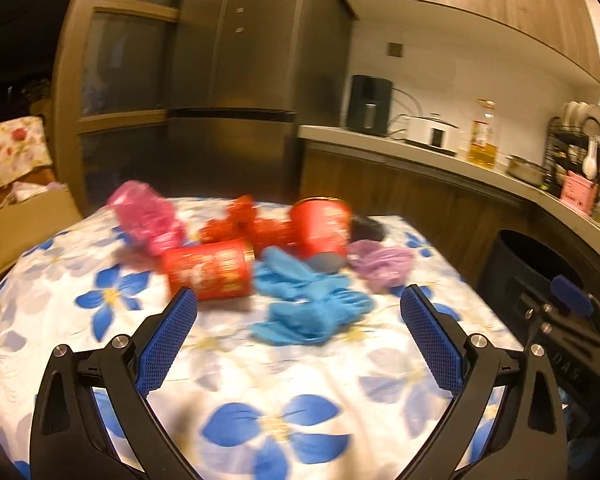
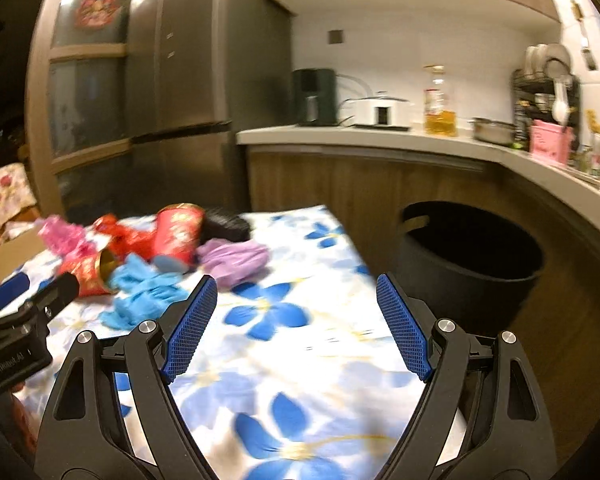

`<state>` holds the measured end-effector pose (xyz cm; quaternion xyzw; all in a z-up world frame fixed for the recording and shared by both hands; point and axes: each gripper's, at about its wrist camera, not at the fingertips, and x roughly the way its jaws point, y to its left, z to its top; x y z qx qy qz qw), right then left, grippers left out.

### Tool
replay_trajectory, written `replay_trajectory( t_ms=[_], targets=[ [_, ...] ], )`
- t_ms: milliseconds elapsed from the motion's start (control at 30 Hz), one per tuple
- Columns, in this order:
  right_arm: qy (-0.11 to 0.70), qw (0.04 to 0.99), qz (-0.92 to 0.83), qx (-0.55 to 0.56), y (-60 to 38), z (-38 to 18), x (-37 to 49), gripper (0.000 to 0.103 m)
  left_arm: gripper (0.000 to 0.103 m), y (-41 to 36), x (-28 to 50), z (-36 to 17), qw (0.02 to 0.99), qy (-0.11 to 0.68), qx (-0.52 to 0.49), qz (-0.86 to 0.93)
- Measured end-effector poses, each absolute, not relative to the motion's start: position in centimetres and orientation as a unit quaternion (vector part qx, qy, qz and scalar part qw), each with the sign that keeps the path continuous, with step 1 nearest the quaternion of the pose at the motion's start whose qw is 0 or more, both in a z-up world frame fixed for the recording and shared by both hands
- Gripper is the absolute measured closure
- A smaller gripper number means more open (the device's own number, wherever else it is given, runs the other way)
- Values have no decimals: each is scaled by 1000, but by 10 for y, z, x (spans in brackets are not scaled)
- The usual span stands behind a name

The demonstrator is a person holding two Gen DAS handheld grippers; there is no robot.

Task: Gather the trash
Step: 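Move both grippers back over the table toward the blue gloves, then close the right gripper on the blue gloves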

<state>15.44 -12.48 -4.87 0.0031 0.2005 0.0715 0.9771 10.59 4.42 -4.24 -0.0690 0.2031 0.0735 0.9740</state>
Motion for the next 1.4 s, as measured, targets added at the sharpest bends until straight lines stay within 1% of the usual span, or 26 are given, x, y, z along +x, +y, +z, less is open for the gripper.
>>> replay_trajectory(
  t_ms=[300,600,667,733,767,833,867,967,1033,1067,1133,1233,1400],
  targets=[
    [224,962,152,-27,-47,-79,184,22,6,89,103,-50,968,204,-88,121],
    [259,948,181,-41,-6,-89,215,22,6,112,111,-51,962,207,-99,147],
    [263,946,183,-44,-2,-92,218,24,6,115,112,-50,962,205,-99,151],
    [270,944,184,-45,1,-94,222,30,6,117,113,-50,962,205,-97,153],
    [276,942,185,-47,3,-96,225,32,6,117,113,-50,962,205,-97,155],
    [287,938,188,-51,6,-102,229,39,6,118,113,-51,961,206,-98,156],
    [292,936,189,-52,8,-105,231,41,6,118,113,-51,961,206,-98,157],
    [302,932,191,-57,10,-109,233,54,6,120,115,-52,960,209,-98,160],
    [301,931,197,-59,11,-109,233,74,6,121,115,-53,959,210,-98,161],
    [300,931,200,-60,12,-109,232,78,6,121,116,-52,959,211,-98,161],
    [294,932,204,-57,10,-108,229,93,6,120,116,-52,959,211,-96,162],
    [287,936,200,-40,1,-102,225,96,6,117,119,-52,959,213,-94,159],
    [264,947,184,-20,-22,-89,213,97,6,111,133,-53,961,215,-91,149]
  ],
)
